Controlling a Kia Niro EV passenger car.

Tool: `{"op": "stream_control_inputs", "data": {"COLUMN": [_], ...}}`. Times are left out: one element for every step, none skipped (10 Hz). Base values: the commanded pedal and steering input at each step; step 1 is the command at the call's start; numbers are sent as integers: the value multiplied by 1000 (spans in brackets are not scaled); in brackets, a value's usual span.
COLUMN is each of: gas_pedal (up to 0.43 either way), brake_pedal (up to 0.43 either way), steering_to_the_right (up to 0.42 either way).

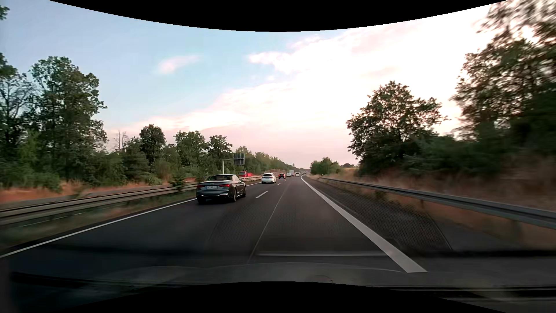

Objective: Follow the waypoints while adhering to traffic rules and regulations

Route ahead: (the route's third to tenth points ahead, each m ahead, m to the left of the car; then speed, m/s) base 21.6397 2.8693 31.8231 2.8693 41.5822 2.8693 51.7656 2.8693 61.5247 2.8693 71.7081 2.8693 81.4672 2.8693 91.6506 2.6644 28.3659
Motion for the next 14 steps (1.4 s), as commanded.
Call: {"op": "stream_control_inputs", "data": {"gas_pedal": [130, 130, 130, 118, 110, 110, 110, 98, 87, 87, 87, 87, 87, 87], "brake_pedal": [0, 0, 0, 0, 0, 0, 0, 0, 0, 0, 0, 0, 0, 0], "steering_to_the_right": [-3, -3, -2, -3, -2, -2, -3, -2, -2, -3, -3, -3, -3, -3]}}
